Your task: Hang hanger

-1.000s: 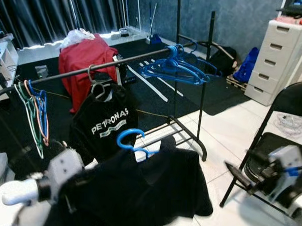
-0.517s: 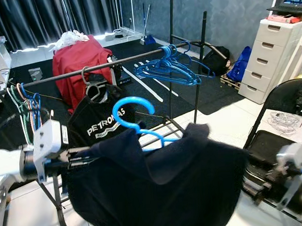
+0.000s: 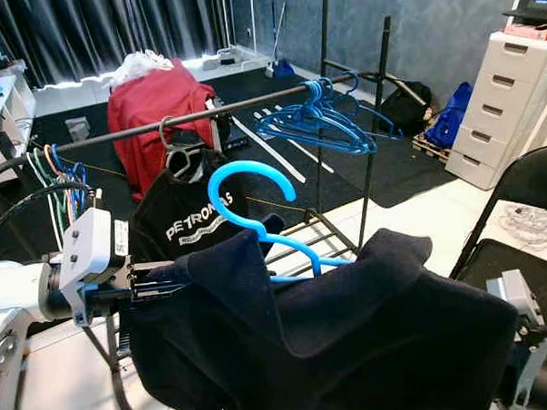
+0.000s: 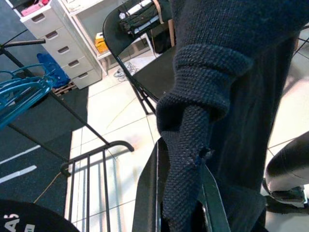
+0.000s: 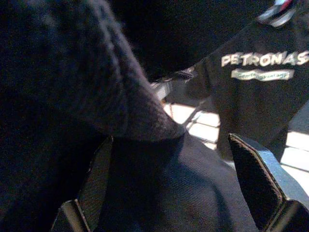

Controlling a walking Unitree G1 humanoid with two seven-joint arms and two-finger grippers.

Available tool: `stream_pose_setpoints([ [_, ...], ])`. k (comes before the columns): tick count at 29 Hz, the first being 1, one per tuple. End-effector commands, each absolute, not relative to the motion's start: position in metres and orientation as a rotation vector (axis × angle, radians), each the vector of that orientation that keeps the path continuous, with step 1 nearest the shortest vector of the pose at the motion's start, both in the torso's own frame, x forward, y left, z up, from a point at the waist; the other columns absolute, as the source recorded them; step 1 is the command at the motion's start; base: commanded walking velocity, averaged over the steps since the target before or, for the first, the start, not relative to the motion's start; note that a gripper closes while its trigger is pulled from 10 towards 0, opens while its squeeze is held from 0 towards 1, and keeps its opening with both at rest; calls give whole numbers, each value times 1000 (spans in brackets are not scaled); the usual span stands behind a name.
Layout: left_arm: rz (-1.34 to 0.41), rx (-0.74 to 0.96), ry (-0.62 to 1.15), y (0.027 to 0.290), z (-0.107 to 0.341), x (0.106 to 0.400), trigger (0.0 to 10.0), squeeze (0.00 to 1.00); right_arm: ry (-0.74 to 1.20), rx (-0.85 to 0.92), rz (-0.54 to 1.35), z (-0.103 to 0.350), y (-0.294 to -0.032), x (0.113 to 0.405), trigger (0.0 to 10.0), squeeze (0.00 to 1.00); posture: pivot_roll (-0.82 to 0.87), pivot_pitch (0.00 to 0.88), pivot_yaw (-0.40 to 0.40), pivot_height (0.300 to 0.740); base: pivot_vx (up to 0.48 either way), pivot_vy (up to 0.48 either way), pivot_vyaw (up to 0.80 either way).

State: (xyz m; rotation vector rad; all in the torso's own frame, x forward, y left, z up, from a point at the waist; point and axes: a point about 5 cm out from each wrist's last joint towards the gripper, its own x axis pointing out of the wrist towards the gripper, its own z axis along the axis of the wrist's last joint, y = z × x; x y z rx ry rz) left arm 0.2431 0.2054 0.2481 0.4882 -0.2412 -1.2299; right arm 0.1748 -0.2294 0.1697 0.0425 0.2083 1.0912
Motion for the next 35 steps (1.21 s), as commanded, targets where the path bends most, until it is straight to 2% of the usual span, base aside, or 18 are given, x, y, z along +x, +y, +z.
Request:
stream_pose_setpoints([
  [1,-1205,480,-256,209,249,246,10000,0,202,31,1137,178,-227,171,10000,0,-87,0,10,740,0,0,0],
  [6,-1161,481,-257,214,248,250,10000,0,248,-25,1134,186,-239,164,10000,0,-91,0,11,740,0,0,0],
  [10,-1105,489,-241,223,244,255,10000,0,264,-77,1026,201,-270,156,10000,0,-106,0,11,740,0,0,0],
  [14,-1081,490,-230,230,244,256,10000,0,196,-49,988,222,-283,146,10000,0,-104,0,10,740,0,0,0],
  [21,-1089,480,-236,230,244,256,10000,0,90,-13,1050,245,-274,139,10000,0,-117,0,16,740,0,0,0],
  [28,-1139,461,-265,218,245,255,10000,0,59,-83,999,232,-261,162,10000,0,-112,0,15,740,0,0,0],
  [35,-1154,461,-271,216,246,252,10000,0,39,-103,994,233,-261,169,10000,0,-105,0,11,740,0,0,0],
])
